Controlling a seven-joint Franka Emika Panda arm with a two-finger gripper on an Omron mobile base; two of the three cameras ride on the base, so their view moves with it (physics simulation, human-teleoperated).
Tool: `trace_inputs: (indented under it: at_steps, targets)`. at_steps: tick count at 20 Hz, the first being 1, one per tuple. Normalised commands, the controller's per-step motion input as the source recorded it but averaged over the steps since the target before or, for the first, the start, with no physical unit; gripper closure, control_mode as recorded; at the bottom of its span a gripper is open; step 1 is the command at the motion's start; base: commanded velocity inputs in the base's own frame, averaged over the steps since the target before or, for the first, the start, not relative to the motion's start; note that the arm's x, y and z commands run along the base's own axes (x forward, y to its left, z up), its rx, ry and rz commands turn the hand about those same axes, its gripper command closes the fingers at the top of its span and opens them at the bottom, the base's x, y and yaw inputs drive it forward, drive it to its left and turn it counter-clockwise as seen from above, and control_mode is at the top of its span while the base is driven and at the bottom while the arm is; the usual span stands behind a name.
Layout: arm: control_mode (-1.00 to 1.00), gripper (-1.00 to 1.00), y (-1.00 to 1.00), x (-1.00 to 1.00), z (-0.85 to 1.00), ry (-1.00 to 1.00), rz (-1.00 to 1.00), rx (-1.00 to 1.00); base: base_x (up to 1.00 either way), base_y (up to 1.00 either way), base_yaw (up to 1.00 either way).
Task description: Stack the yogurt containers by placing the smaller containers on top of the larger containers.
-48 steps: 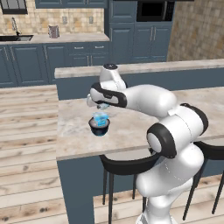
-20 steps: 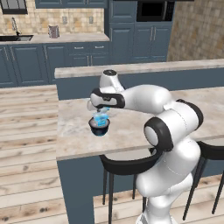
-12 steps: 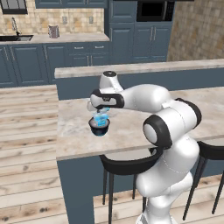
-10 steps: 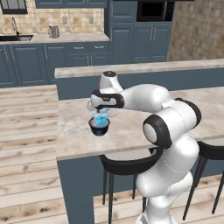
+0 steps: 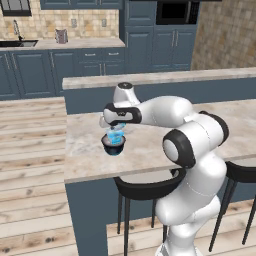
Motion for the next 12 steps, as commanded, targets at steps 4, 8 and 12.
trace_inputs:
  at_steps: [4, 8, 12]
  targets:
    - [-1.00, 1.00, 0.00, 0.06, -0.06, 0.00, 0.00, 0.00, 0.00, 0.00, 0.00]
    - [-1.00, 1.00, 0.00, 0.06, -0.05, 0.00, 0.00, 0.00, 0.00, 0.00, 0.00]
    - [-1.00, 1.00, 0.01, 0.03, -0.05, 0.00, 0.00, 0.00, 0.00, 0.00, 0.00]
